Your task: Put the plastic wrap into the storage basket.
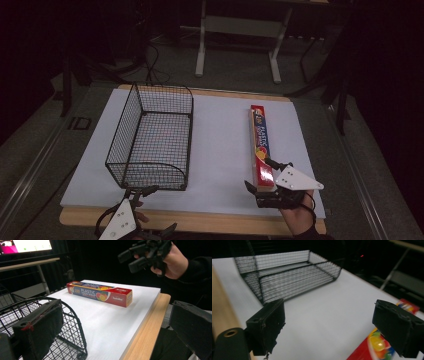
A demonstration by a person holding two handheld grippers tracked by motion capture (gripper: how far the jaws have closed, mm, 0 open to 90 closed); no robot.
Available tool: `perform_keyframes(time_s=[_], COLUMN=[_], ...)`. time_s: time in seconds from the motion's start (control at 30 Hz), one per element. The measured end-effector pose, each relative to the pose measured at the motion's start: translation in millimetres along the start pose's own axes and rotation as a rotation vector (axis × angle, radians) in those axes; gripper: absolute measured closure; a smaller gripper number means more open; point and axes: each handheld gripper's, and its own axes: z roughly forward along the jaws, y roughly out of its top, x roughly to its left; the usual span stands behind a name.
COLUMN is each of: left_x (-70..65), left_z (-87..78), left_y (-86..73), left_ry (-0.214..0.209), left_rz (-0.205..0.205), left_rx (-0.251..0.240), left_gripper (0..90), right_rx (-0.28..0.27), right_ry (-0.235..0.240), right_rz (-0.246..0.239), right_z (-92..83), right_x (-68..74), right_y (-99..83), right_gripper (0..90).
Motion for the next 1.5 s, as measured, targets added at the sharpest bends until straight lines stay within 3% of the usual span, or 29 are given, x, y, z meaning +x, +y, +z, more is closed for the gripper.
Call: perform_keyframes(time_s=[0.13, 0.4, 0.5, 0.73, 0.8, 0.97, 1.1, 1.23, 1.27, 1.37, 1.47, 1.5], left_x=[-0.7, -3.2, -3.4, -3.1, -3.0, -2.6, -3.1, -2.9, -2.8, -2.7, -2.8, -2.8], left_z=[0.0, 0.9, 1.2, 0.9, 0.9, 0.5, 0.9, 0.9, 0.9, 0.7, 1.0, 1.0], left_y=[0.5, 0.8, 0.7, 0.7, 0.7, 0.7, 0.7, 0.7, 0.8, 0.8, 0.8, 0.8], left_ry=[-0.006, -0.013, -0.014, -0.015, -0.018, -0.016, -0.019, -0.021, -0.020, -0.022, -0.023, -0.024], left_rz=[-0.008, 0.004, 0.007, 0.005, 0.004, 0.003, 0.003, 0.001, 0.000, -0.001, -0.002, -0.002], left_rx=[-0.001, 0.003, 0.008, 0.009, 0.008, 0.008, 0.009, 0.010, 0.010, 0.011, 0.014, 0.014], left_gripper=[0.0, 0.0, 0.0, 0.0, 0.0, 0.0, 0.0, 0.0, 0.0, 0.0, 0.0, 0.0], right_rx=[-0.028, -0.017, -0.027, 0.018, 0.070, 0.082, 0.107, 0.198, 0.198, 0.247, 0.303, 0.303], right_ry=[-0.050, -0.097, -0.130, -0.195, -0.219, -0.245, -0.260, -0.276, -0.276, -0.274, -0.309, -0.309], right_rz=[-0.025, 0.006, -0.008, 0.003, 0.033, 0.103, 0.111, 0.175, 0.175, 0.242, 0.314, 0.314], right_z=[2.8, 14.9, 24.9, 42.1, 49.8, 58.3, 64.6, 78.3, 78.3, 88.8, 98.9, 98.9], right_x=[-7.4, -22.7, -31.4, -46.7, -54.8, -70.7, -78.8, -89.0, -89.0, -97.3, -103.1, -103.1], right_y=[13.3, 22.8, 23.5, 23.6, 24.9, 25.0, 25.3, 24.0, 24.0, 22.0, 21.0, 21.0], right_gripper=[10.8, 10.8, 10.5, 10.5, 10.5, 10.5, 10.6, 10.5, 10.5, 9.5, 9.5, 9.5])
